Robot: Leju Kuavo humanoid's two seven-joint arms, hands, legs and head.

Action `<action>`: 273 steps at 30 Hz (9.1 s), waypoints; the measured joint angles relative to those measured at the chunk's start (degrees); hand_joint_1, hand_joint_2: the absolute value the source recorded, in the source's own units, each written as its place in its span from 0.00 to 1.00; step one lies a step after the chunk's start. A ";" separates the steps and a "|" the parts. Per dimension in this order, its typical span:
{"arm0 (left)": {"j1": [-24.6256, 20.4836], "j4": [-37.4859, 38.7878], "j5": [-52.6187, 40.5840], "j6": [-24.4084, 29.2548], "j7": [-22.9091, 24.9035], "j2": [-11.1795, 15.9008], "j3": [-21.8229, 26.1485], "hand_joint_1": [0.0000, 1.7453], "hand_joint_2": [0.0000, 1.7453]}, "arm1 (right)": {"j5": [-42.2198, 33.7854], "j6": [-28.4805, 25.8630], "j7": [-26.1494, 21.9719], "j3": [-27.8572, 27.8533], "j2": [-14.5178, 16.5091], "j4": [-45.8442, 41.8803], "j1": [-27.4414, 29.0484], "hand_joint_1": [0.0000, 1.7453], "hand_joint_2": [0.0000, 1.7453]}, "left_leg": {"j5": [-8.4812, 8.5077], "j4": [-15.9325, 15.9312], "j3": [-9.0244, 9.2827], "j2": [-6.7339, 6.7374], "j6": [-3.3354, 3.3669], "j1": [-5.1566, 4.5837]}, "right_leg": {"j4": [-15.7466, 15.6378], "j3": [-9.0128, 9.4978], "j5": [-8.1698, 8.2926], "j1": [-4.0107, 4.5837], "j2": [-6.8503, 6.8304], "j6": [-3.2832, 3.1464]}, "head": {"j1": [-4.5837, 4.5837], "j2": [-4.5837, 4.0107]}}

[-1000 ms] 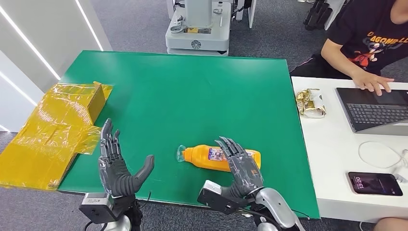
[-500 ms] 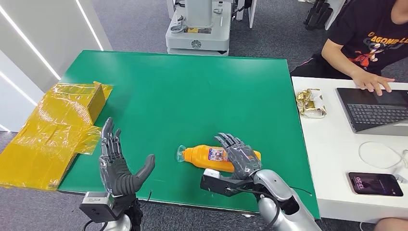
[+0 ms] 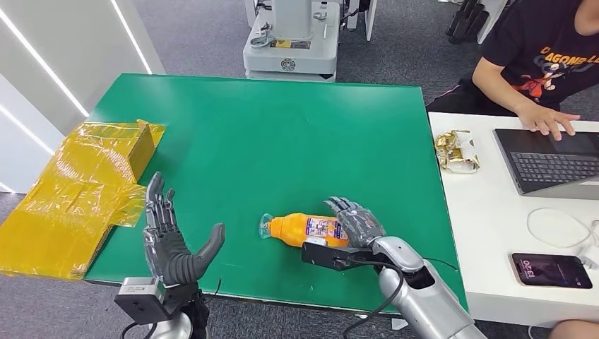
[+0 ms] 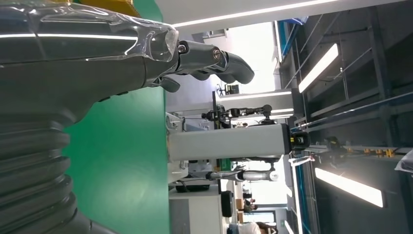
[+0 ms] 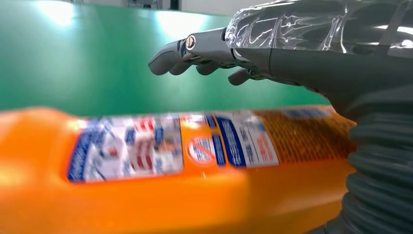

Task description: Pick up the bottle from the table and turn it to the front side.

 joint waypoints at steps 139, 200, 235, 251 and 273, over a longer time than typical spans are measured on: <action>-9.92 7.79 7.42 -17.17 3.65 0.67 -3.25 1.00 1.00 | -8.69 -24.99 -29.99 2.37 11.81 2.22 2.62 0.06 1.00 | 0.00 -0.01 0.02 0.02 -0.01 0.01 | 0.02 -0.01 -0.03 0.01 0.03 0.00 | -0.01 0.00; -31.53 40.18 -76.28 1.10 34.55 31.60 -5.75 1.00 1.00 | -28.61 -36.71 -34.77 2.37 7.56 -27.69 17.72 0.00 1.00 | 0.10 -0.03 0.08 0.20 -0.20 0.06 | 0.14 -0.12 0.02 0.06 0.24 -0.16 | -0.02 0.00; -42.56 66.62 -77.50 -5.94 31.90 33.15 -9.28 0.00 1.00 | -30.45 -35.94 -35.16 2.93 7.03 -27.85 16.59 0.00 1.00 | 0.14 -0.12 0.17 0.15 -0.28 0.07 | 0.22 -0.09 0.00 0.06 0.19 -0.18 | -0.01 0.00; -44.10 68.51 -77.18 -6.58 32.56 32.86 -9.25 0.00 1.00 | -29.08 -35.91 -34.37 2.93 7.03 -28.16 16.57 0.00 1.00 | 0.15 -0.14 0.17 0.14 -0.29 0.07 | 0.23 -0.09 0.00 0.06 0.18 -0.19 | -0.01 0.00; -39.48 66.17 -75.59 0.15 35.82 33.15 -4.35 0.00 1.00 | -28.00 -34.92 -33.61 2.93 7.17 -28.30 16.27 0.00 1.00 | 0.18 -0.16 0.15 0.13 -0.34 0.07 | 0.23 -0.10 -0.03 0.06 0.18 -0.22 | -0.01 0.00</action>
